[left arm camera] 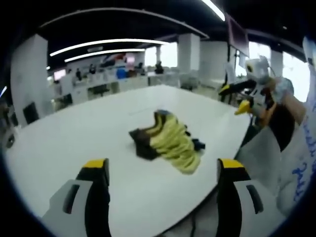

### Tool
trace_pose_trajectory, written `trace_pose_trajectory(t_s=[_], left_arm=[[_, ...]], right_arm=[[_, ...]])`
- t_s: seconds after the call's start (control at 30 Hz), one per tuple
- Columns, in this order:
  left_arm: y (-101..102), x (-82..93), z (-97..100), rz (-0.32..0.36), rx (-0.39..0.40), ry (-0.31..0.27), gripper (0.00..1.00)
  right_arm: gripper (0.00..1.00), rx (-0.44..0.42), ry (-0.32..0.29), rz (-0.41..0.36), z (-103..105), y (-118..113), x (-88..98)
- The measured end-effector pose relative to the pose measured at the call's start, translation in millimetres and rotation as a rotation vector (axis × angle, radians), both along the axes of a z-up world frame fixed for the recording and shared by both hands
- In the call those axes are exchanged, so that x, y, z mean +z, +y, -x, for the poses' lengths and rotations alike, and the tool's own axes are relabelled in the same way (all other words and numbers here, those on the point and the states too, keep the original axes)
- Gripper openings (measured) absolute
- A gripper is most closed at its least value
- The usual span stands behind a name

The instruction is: Fold the garment on the visible template until the final outline fits inside the template.

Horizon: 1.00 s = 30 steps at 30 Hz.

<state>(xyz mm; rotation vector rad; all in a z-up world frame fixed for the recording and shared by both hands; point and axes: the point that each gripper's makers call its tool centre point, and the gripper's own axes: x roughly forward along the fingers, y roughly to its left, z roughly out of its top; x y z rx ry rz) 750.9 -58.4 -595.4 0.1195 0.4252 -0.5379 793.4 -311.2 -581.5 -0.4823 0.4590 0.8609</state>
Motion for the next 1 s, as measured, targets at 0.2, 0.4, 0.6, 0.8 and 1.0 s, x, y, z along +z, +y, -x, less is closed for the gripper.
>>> trace_pose_trajectory(t_s=[0.2, 0.4, 0.6, 0.8, 1.0], left_arm=[[-8, -0.4, 0.9, 0.002, -0.019, 0.007, 0.83], [-7, -3.5, 3.6, 0.008, -0.006, 0.024, 0.82], [-5, -0.4, 1.8, 0.012, -0.007, 0.010, 0.78], [-4, 0.7, -2.2, 0.017, -0.005, -0.007, 0.77], [-3, -4.9, -2.8, 0.023, -0.002, 0.015, 0.75]], right_arm=[[0.64, 0.039, -0.009, -0.005, -8, 5, 3.6], [0.59, 0.058, -0.016, -0.029, -21, 14, 6.9], [0.54, 0.096, -0.013, -0.022, -31, 25, 5.8], [0.50, 0.115, 0.000, -0.023, -37, 34, 3.6], [0.48, 0.118, 0.001, -0.019, -47, 37, 3.0]])
